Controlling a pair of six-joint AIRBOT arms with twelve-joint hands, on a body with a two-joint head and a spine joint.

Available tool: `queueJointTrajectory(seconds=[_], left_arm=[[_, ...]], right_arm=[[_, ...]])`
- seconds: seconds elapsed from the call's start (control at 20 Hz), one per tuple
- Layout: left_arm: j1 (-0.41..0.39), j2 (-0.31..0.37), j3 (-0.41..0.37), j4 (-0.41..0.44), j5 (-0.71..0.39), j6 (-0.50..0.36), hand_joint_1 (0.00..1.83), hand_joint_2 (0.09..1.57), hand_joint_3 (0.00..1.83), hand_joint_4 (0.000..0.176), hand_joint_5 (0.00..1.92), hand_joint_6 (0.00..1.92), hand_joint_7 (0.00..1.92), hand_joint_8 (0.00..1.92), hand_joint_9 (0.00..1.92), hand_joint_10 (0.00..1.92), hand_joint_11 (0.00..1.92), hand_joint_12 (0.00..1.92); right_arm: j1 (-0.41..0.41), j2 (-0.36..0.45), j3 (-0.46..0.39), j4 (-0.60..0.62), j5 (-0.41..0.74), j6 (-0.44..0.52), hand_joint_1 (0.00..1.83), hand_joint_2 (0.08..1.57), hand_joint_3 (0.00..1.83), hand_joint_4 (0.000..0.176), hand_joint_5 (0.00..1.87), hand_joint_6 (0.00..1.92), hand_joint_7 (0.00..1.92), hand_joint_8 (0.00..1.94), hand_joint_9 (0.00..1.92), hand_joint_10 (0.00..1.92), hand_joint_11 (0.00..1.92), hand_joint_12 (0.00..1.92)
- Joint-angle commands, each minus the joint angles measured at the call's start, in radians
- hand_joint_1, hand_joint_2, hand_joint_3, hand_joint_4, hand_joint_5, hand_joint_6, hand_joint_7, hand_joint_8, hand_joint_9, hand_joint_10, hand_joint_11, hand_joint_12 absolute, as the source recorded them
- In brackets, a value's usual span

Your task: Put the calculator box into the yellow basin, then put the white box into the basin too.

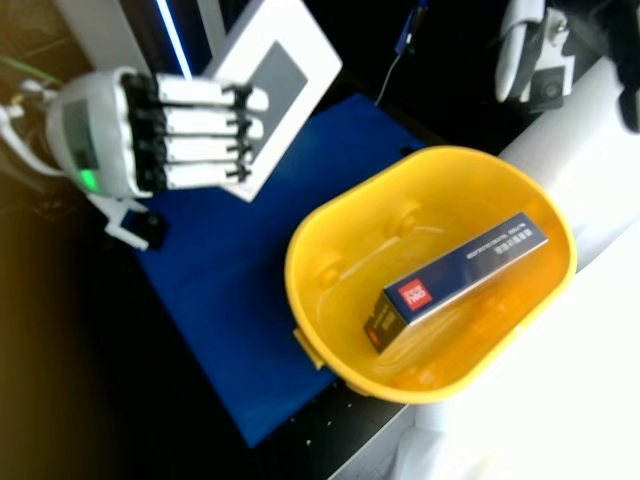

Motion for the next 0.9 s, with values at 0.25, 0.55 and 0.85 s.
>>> queueJointTrajectory(seconds=[0.25, 0.55, 0.85], left_arm=[[-0.011, -0.015, 0.038, -0.075, -0.079, 0.062, 0.69, 1.17, 0.0, 0.013, 0.49, 0.01, 0.28, 0.0, 0.18, 0.0, 0.0, 0.66], [-0.017, -0.03, 0.071, -0.118, -0.059, 0.101, 0.69, 1.21, 0.01, 0.016, 0.49, 0.01, 0.28, 0.0, 0.16, 0.0, 0.0, 0.5], [-0.02, -0.042, 0.09, -0.136, -0.048, 0.118, 0.69, 1.21, 0.0, 0.039, 0.51, 0.01, 0.29, 0.0, 0.14, 0.0, 0.0, 0.47]], right_arm=[[0.09, 0.028, 0.046, -0.032, -0.142, 0.012, 1.38, 1.09, 0.0, 0.0, 0.94, 0.99, 1.05, 0.91, 0.94, 1.13, 0.82, 1.2], [0.217, 0.018, 0.128, -0.019, -0.025, 0.009, 1.38, 1.1, 0.0, 0.0, 0.93, 1.01, 1.03, 0.93, 0.95, 1.13, 0.82, 1.2], [0.371, -0.035, 0.205, -0.035, 0.163, -0.026, 1.38, 1.1, 0.0, 0.0, 0.93, 1.0, 1.03, 0.94, 0.95, 1.12, 0.82, 1.2]])
